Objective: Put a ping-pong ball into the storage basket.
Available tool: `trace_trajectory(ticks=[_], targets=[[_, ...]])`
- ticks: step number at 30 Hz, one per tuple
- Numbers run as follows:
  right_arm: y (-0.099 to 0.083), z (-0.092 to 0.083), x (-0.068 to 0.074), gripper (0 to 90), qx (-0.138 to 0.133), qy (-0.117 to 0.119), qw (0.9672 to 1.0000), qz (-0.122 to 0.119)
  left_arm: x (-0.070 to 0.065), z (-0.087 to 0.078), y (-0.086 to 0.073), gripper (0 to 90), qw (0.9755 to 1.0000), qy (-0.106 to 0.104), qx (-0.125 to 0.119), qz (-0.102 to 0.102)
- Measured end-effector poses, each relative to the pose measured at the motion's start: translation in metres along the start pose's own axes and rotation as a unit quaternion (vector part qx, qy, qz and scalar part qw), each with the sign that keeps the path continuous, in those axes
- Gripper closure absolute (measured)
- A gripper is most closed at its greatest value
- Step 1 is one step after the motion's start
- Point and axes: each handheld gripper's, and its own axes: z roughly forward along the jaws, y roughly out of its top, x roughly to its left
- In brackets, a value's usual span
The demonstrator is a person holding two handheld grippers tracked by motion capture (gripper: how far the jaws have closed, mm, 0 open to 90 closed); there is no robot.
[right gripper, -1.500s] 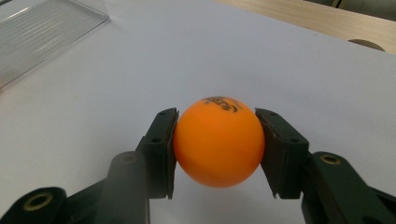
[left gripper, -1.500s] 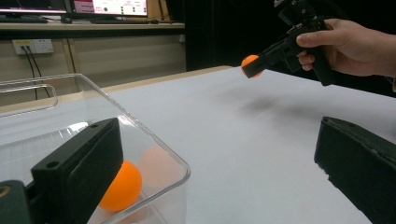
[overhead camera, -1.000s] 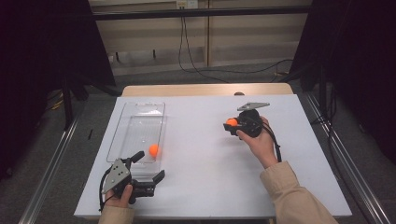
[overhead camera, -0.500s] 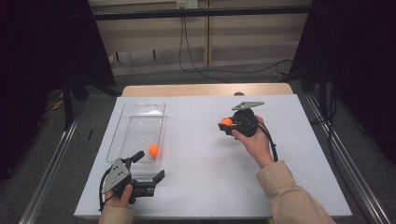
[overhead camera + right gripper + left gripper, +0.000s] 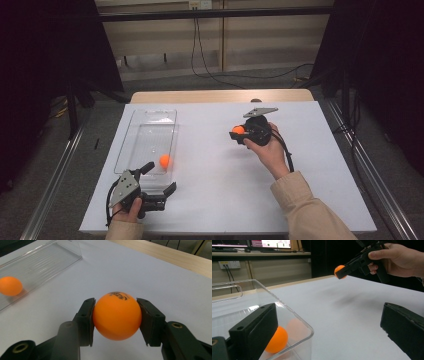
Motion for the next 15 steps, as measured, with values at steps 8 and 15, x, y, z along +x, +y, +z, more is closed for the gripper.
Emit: trace_trajectory(ticks=[8,15], targets=[[0.0054,0.003,0.0059,51.3,-0.001,0.007,1.0,-0.005,0.0001,0.0,0.0001,1.0,1.0,0.0,0.0,0.0],[0.0073,0.0057,0.0098,51.3,0.0,0.012,0.9999,-0.008,0.0002,0.0002,0.0,1.1,1.0,-0.001,0.0,-0.001]])
